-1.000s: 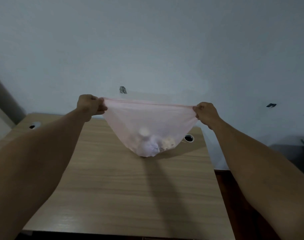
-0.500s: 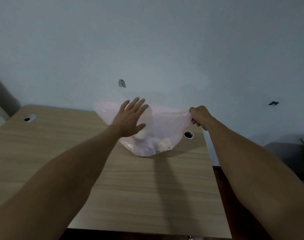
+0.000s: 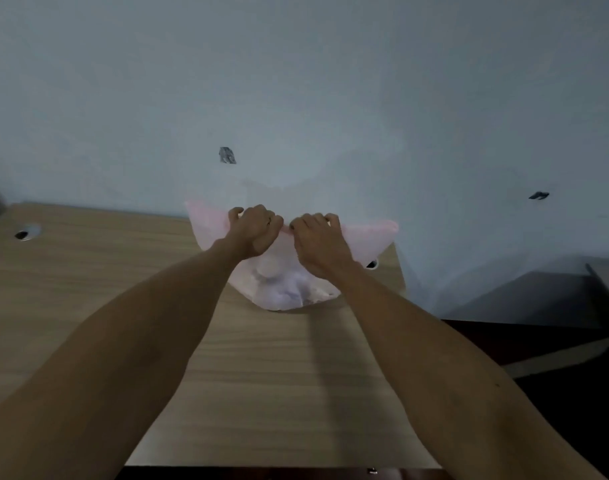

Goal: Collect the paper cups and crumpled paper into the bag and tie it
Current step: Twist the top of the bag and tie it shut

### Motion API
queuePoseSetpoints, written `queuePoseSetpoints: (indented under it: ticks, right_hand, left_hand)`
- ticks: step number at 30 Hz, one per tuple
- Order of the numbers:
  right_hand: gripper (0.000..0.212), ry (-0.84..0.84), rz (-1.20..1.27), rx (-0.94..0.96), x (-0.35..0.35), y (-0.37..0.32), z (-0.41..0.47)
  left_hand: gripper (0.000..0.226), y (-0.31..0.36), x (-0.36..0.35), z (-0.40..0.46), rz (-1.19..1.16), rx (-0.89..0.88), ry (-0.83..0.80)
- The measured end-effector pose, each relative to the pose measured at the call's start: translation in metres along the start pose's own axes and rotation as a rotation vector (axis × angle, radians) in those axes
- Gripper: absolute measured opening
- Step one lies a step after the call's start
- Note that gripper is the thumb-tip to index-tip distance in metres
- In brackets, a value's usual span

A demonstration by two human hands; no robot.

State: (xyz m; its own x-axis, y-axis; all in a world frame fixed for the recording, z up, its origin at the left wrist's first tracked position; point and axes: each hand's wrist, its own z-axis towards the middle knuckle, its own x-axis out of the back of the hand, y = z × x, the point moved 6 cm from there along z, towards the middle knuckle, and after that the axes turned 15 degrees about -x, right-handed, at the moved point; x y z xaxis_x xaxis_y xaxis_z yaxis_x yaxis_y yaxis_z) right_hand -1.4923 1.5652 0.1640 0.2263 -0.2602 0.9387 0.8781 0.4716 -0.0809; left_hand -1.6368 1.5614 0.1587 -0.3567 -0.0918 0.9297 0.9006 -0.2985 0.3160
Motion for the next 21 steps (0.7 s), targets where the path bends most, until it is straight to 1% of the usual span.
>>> queuePoseSetpoints:
  ticks: [2,3,4,5,6,8,9,10,12,13,15,16,17,18,20,21]
  right_hand:
    - [0.017,-0.053,-0.061,-0.083,-0.010,0.002,0.002]
    - [0.017,-0.107,-0.054,-0.105,-0.013,0.004,0.006]
    - [0.020,-0.160,-0.002,-0.126,-0.015,0.005,0.012]
    - [0.023,-0.217,0.080,-0.164,-0.018,0.007,0.019]
    - [0.027,-0.278,0.185,-0.218,-0.022,0.009,0.026]
    - [0.030,-0.367,0.362,-0.310,-0.028,0.012,0.032]
    - [0.029,-0.365,0.382,-0.310,-0.030,0.012,0.032]
    - [0.028,-0.298,0.318,-0.243,-0.027,0.012,0.030]
    - [0.029,-0.057,0.067,-0.053,-0.022,0.008,0.016]
    - [0.031,0.032,-0.022,0.026,-0.022,0.004,0.006]
    - [0.025,0.119,-0.079,0.132,-0.031,-0.005,-0.015]
    - [0.020,0.129,-0.095,0.133,-0.037,-0.006,-0.022]
    - [0.018,0.111,-0.109,0.085,-0.041,-0.005,-0.024]
    - [0.019,0.081,-0.125,0.013,-0.045,-0.003,-0.022]
    - [0.022,0.023,-0.100,-0.073,-0.047,0.000,-0.010]
    - [0.022,-0.046,-0.055,-0.102,-0.049,0.000,-0.003]
  left_hand:
    - [0.031,-0.004,0.003,-0.008,0.028,-0.041,0.032]
    - [0.037,-0.004,0.003,-0.014,0.116,-0.100,0.049]
    - [0.047,-0.003,0.001,-0.018,0.228,-0.174,0.065]
    - [0.053,-0.002,-0.004,-0.022,0.320,-0.237,0.063]
    - [0.049,0.000,-0.009,-0.025,0.385,-0.290,0.071]
    - [0.022,0.002,-0.022,-0.028,0.420,-0.304,0.065]
    - [0.022,0.000,-0.026,-0.028,0.413,-0.259,0.063]
    - [0.031,-0.003,-0.030,-0.028,0.375,-0.193,0.053]
    - [0.052,-0.011,-0.034,-0.024,0.260,-0.043,0.040]
    - [0.055,-0.014,-0.037,-0.021,0.198,0.028,0.021]
    - [0.044,-0.017,-0.040,-0.014,0.027,0.130,-0.005]
    - [0.038,-0.016,-0.039,-0.012,-0.041,0.151,0.003]
    - [0.035,-0.014,-0.038,-0.011,-0.051,0.127,0.023]
    - [0.034,-0.010,-0.035,-0.012,0.016,0.055,0.048]
    - [0.035,0.000,-0.030,-0.020,0.234,-0.145,0.109]
    - [0.035,0.003,-0.032,-0.025,0.327,-0.235,0.132]
